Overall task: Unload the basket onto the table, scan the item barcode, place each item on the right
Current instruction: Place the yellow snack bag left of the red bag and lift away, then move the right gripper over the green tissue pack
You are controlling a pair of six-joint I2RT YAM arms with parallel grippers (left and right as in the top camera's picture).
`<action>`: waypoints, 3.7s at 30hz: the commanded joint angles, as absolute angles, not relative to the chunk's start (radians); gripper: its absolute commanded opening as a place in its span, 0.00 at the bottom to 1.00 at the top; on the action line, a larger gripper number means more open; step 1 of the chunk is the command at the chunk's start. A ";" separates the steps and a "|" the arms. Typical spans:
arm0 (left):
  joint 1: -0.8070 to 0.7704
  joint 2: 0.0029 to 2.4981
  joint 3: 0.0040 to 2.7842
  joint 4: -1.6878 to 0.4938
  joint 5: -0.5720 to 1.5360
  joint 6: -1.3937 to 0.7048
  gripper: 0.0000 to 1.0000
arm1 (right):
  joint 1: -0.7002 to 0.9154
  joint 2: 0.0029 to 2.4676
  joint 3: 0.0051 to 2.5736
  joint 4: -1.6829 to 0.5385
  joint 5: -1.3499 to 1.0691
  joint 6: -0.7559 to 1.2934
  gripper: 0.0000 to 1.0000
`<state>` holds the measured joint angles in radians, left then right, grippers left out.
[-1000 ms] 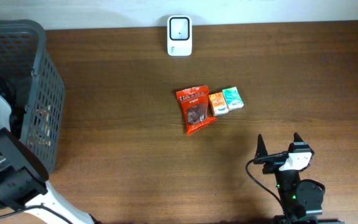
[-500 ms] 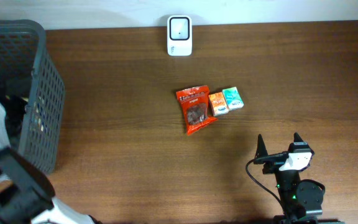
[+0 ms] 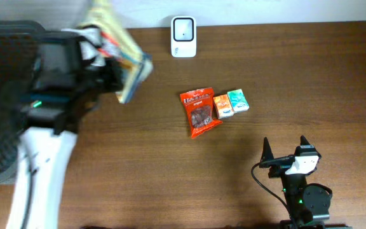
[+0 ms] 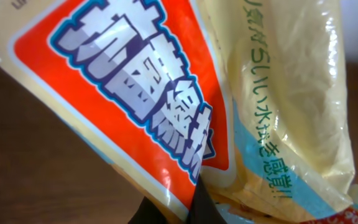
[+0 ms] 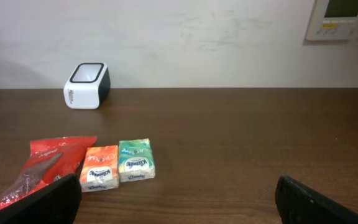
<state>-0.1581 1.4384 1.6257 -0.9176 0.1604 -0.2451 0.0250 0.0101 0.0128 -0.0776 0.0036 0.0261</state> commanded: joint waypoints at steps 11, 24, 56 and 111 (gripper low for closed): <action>-0.412 2.049 1.620 -0.974 0.168 -0.158 0.30 | 0.019 0.004 0.006 -0.082 0.012 0.031 0.99; -0.405 2.053 2.102 -1.357 -0.144 -0.188 0.99 | 0.019 0.004 0.006 -0.082 0.012 0.031 0.99; -0.109 2.053 2.059 -1.374 -0.149 -0.441 0.99 | 0.019 0.003 0.006 0.029 -0.543 0.298 0.99; -0.109 2.053 2.059 -1.374 -0.149 -0.441 0.99 | 0.019 1.937 1.623 -1.097 0.083 0.492 0.19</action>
<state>-0.1093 2.0533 2.0590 -1.3731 -0.1532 -0.4316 0.0246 1.9331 1.6039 -1.0946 0.0154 0.4534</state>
